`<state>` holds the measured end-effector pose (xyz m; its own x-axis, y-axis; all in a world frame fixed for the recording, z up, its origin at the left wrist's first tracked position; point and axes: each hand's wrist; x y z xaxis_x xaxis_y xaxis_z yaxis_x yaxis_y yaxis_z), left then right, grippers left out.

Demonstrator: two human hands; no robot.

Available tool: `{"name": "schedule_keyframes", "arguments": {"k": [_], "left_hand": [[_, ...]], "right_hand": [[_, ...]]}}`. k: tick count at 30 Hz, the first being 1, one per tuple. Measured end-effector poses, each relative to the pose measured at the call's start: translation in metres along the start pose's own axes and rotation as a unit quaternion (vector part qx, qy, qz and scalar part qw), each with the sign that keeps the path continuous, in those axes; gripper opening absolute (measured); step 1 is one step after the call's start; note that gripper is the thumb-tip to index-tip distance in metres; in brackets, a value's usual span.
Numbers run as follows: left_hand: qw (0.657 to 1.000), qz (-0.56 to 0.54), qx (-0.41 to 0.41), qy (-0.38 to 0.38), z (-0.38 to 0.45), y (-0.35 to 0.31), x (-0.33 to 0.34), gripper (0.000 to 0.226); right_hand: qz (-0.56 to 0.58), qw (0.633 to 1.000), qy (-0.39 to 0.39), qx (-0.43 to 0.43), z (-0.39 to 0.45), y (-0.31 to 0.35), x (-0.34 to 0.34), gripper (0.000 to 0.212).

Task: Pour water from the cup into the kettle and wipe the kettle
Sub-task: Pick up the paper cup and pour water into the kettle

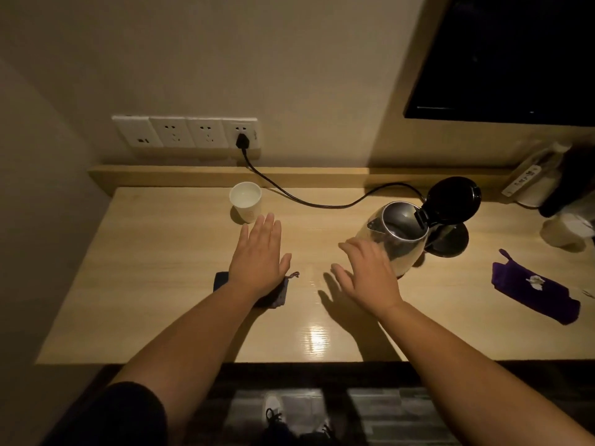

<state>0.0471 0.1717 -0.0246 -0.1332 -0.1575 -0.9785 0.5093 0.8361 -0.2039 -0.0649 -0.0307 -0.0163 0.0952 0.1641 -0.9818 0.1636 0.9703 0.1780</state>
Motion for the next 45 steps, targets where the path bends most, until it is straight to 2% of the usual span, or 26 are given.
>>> {"name": "schedule_keyframes", "arguments": {"k": [8, 19, 23, 29, 37, 41, 45], "left_hand": [[0.999, 0.007, -0.051, 0.010, -0.011, 0.045, 0.002, 0.070], [0.993, -0.074, -0.085, -0.019, 0.026, 0.112, 0.010, 0.072], [0.989, -0.110, -0.094, -0.043, 0.052, 0.132, 0.019, 0.073], [0.976, -0.189, -0.103, -0.032, 0.086, 0.146, 0.036, 0.084], [0.956, -0.275, -0.101, -0.027, 0.111, 0.151, 0.057, 0.091], [0.939, -0.325, -0.107, -0.036, 0.118, 0.151, 0.062, 0.094], [0.909, -0.400, -0.113, -0.044, 0.122, 0.143, 0.060, 0.089]], "right_hand": [[-0.026, 0.996, 0.063, -0.055, 0.046, 0.053, 0.025, 0.056], [-0.020, 0.995, 0.050, -0.078, 0.131, 0.105, 0.060, 0.063], [0.003, 0.997, 0.057, -0.057, 0.162, 0.112, 0.084, 0.064], [0.075, 0.995, 0.056, -0.044, 0.189, 0.113, 0.112, 0.061], [0.101, 0.989, 0.090, -0.058, 0.204, 0.106, 0.130, 0.057], [0.112, 0.988, 0.082, -0.061, 0.205, 0.105, 0.134, 0.053], [0.118, 0.989, 0.076, -0.055, 0.207, 0.105, 0.136, 0.051]]}}
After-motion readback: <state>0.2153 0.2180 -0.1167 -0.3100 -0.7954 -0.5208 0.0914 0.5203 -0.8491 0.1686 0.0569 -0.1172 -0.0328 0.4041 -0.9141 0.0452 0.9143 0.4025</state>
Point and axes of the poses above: each hand's wrist, its own z-axis towards the middle knuckle, its own x-axis out of the palm, y = z × x, and after that the axes turned 12 degrees about -z, right-handed
